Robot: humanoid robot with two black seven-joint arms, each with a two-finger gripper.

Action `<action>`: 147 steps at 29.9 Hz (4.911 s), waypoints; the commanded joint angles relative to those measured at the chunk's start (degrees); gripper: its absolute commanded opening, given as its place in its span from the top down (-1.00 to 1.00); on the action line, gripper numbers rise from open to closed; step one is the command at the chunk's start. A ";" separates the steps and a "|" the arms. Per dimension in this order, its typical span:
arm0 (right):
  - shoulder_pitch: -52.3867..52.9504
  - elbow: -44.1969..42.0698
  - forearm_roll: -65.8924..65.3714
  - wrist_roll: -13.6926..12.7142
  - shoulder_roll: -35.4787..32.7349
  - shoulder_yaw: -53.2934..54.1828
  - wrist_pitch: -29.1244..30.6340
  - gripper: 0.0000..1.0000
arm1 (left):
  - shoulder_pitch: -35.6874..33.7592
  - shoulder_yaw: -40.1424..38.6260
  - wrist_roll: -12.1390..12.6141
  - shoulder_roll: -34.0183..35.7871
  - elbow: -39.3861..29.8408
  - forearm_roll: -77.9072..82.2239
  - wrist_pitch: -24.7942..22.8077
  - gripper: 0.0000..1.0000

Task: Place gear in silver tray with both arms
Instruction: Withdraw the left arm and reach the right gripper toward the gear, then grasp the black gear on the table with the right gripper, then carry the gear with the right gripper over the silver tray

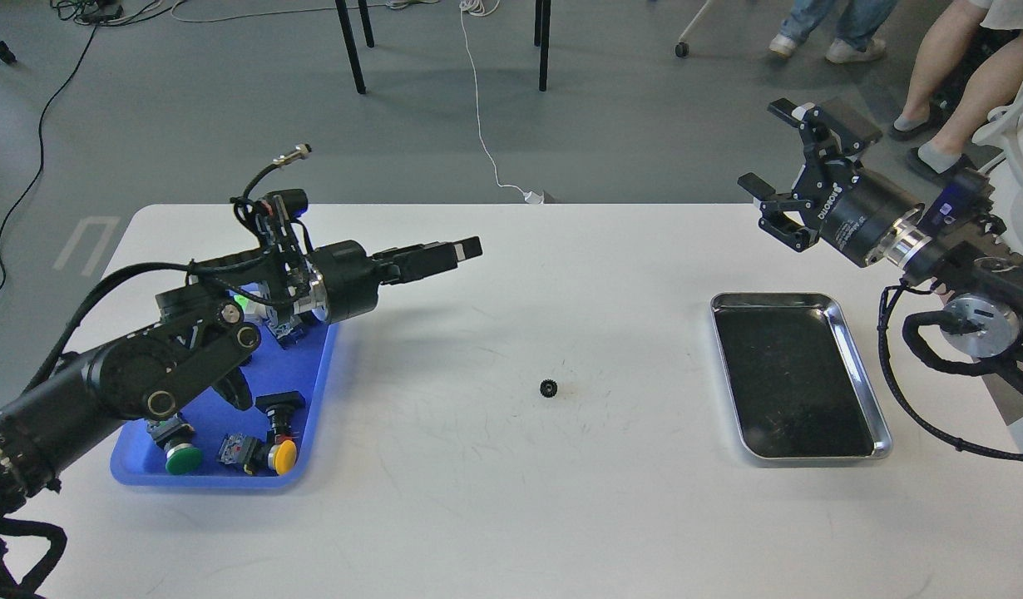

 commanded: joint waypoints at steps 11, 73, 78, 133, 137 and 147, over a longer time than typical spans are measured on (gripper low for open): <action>19.59 -0.36 -24.42 0.00 6.09 -25.49 -0.09 -0.98 | 13.55 -20.15 -0.01 -0.60 -8.03 -20.23 -0.25 -0.96; 25.51 -4.22 -45.70 0.00 37.21 -71.05 -34.98 -0.42 | 19.26 -23.58 2.94 -2.09 -9.43 -27.11 -0.86 -0.96; 25.42 -4.14 -45.70 0.00 37.21 -70.87 -35.24 -0.33 | 19.88 -23.67 2.94 -1.83 -9.43 -27.20 -0.86 -0.96; 23.83 -6.51 -45.26 0.00 37.21 -69.99 -37.44 0.60 | 20.58 -24.37 2.94 -1.92 -9.52 -27.11 -0.95 -0.96; 24.62 -6.42 -45.18 0.00 37.21 -68.94 -37.44 0.60 | 20.58 -24.37 2.94 -2.09 -9.52 -27.11 -0.95 -0.96; 29.19 -5.81 -45.09 0.00 37.21 -68.85 -37.27 0.60 | 20.58 -24.37 2.94 -2.18 -9.52 -27.11 -0.95 -0.96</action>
